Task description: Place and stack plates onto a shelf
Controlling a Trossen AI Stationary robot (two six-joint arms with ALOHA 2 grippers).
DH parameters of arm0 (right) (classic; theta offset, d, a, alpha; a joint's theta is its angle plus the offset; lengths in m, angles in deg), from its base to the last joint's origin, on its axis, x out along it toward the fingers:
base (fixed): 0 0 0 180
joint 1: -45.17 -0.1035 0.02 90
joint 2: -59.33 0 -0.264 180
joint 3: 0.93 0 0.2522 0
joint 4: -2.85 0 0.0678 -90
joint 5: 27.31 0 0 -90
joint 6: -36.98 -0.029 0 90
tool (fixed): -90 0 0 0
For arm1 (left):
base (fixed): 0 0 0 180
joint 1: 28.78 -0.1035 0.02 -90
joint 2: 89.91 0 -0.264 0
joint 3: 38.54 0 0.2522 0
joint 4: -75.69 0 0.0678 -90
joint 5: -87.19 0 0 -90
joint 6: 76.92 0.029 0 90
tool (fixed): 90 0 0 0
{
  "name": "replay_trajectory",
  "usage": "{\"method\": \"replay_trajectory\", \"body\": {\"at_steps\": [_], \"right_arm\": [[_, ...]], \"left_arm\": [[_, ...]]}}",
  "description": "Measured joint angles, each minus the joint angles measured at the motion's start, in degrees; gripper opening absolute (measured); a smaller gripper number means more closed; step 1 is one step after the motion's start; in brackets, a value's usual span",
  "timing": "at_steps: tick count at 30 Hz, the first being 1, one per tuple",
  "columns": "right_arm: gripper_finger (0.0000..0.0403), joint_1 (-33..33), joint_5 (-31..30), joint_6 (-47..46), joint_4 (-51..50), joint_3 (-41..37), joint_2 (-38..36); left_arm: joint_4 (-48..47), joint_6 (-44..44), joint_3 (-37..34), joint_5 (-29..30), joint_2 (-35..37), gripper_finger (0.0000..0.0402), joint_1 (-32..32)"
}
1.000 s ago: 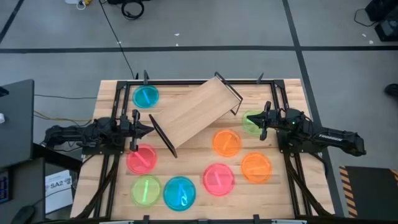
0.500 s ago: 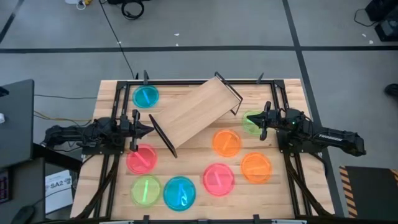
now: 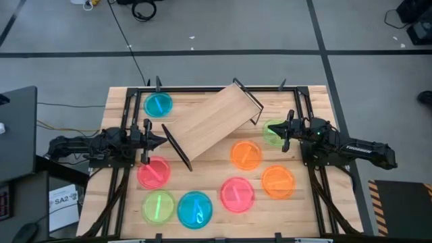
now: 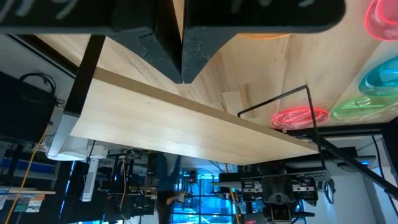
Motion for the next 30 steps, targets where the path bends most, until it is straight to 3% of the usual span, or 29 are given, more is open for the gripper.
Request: {"method": "replay_trajectory", "body": {"at_steps": [16, 24, 30], "right_arm": [[0.0012, 0.0, 0.5, -2.2, 0.1, 0.0, 0.0], [0.0021, 0.0, 0.9, -16.5, 0.1, 0.0, 0.0], [0.0069, 0.0, -1.7, -24.4, 0.2, 0.0, 0.0]], "left_arm": [[0.0, 0.0, 0.0, 0.0, 0.0, 0.0013, 0.0], [0.0, 0.0, 0.0, 0.0, 0.0, 0.0013, 0.0], [0.0, 0.0, 0.0, 0.0, 0.0, 0.0013, 0.0]]}}
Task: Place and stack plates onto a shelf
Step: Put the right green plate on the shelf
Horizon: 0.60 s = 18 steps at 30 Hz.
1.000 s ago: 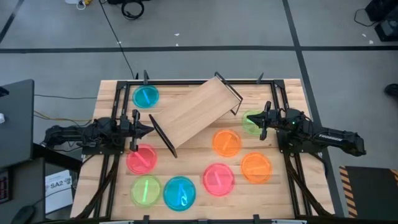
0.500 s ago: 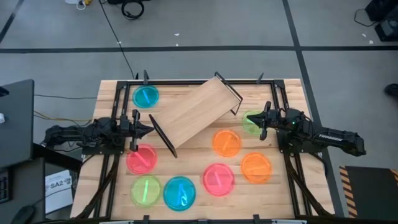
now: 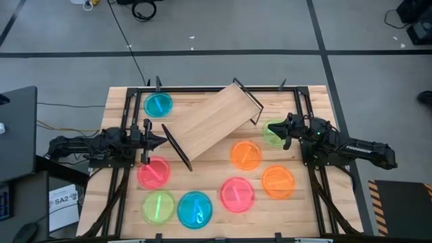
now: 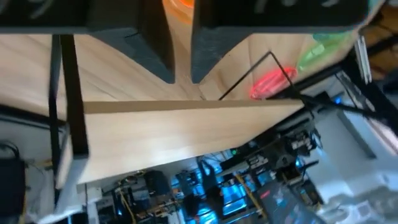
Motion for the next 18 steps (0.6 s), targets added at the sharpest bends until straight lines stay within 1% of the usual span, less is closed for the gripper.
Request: {"method": "replay_trajectory", "body": {"at_steps": [5, 11, 15, 18], "right_arm": [[0.0143, 0.0, -4.2, -5.8, 0.0, 0.0, 0.0], [0.023, 0.0, -5.5, -6.0, 0.0, 0.0, 0.0], [0.027, 0.0, -5.5, -5.7, 0.0, 0.0, 0.0], [0.0287, 0.0, -5.5, -5.7, 0.0, 0.0, 0.0]], "left_arm": [[0.0, 0.0, 0.0, 0.0, 0.0, 0.0013, 0.0], [0.0, 0.0, 0.0, 0.0, 0.0, 0.0013, 0.0], [0.0, 0.0, 0.0, 0.0, 0.0, 0.0013, 0.0], [0.0, 0.0, 0.0, 0.0, 0.0, 0.0013, 0.0]]}}
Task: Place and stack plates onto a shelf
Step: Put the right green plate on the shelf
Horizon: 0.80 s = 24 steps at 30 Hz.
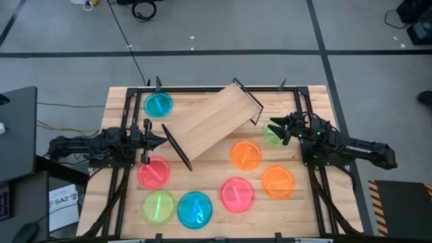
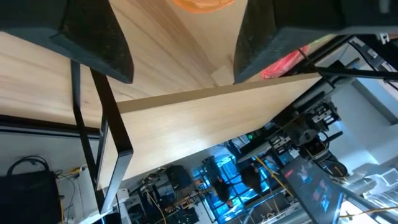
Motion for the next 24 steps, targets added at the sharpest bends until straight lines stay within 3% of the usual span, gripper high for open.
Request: {"method": "replay_trajectory", "body": {"at_steps": [7, 12, 18, 24], "right_arm": [[0.0294, 0.0, -0.1, 0.3, -2.3, 4.7, 0.1], [0.029, 0.0, -5.3, 3.5, -14.7, 14.1, 3.1], [0.0289, 0.9, -7.8, 2.9, -36.6, 29.9, 13.4], [0.0289, 5.0, -7.9, 5.5, -50.8, 44.0, 26.8]], "left_arm": [[0.0, 0.0, 0.0, 0.0, 0.0, 0.0013, 0.0], [0.0, 0.0, 0.0, 0.0, 0.0, 0.0013, 0.0], [0.0, 0.0, 0.0, 0.0, 0.0, 0.0013, 0.0], [0.0, 0.0, 0.0, 0.0, 0.0, 0.0013, 0.0]]}}
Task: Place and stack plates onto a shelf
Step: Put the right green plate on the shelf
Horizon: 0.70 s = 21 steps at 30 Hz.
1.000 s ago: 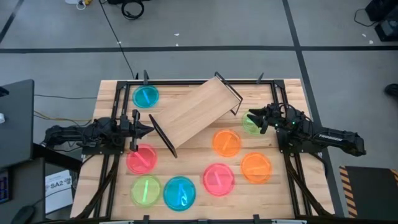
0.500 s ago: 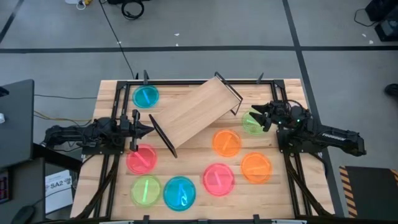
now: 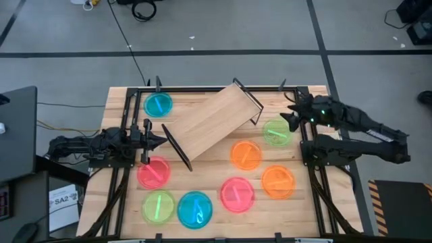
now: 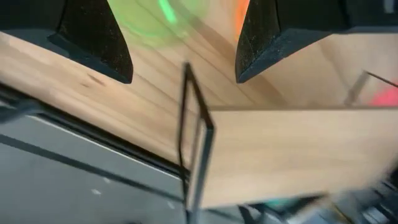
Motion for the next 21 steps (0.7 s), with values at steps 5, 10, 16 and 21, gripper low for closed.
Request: {"method": "replay_trajectory", "body": {"at_steps": [5, 10, 16, 21], "right_arm": [[0.0289, 6.6, 1.3, 4.5, -10.9, 8.8, 10.0], [0.0289, 15.8, 10.2, 11.6, -16.0, 10.6, 16.8], [0.0289, 27.3, 18.9, 21.0, -16.3, 10.6, 24.3], [0.0289, 35.1, 21.1, 28.4, -16.3, 10.6, 30.6]], "left_arm": [[0.0, 0.0, 0.0, 0.0, 0.0, 0.0013, 0.0], [0.0, 0.0, 0.0, 0.0, 0.0, 0.0013, 0.0], [0.0, 0.0, 0.0, 0.0, 0.0, 0.0013, 0.0], [0.0, 0.0, 0.0, 0.0, 0.0, 0.0013, 0.0]]}}
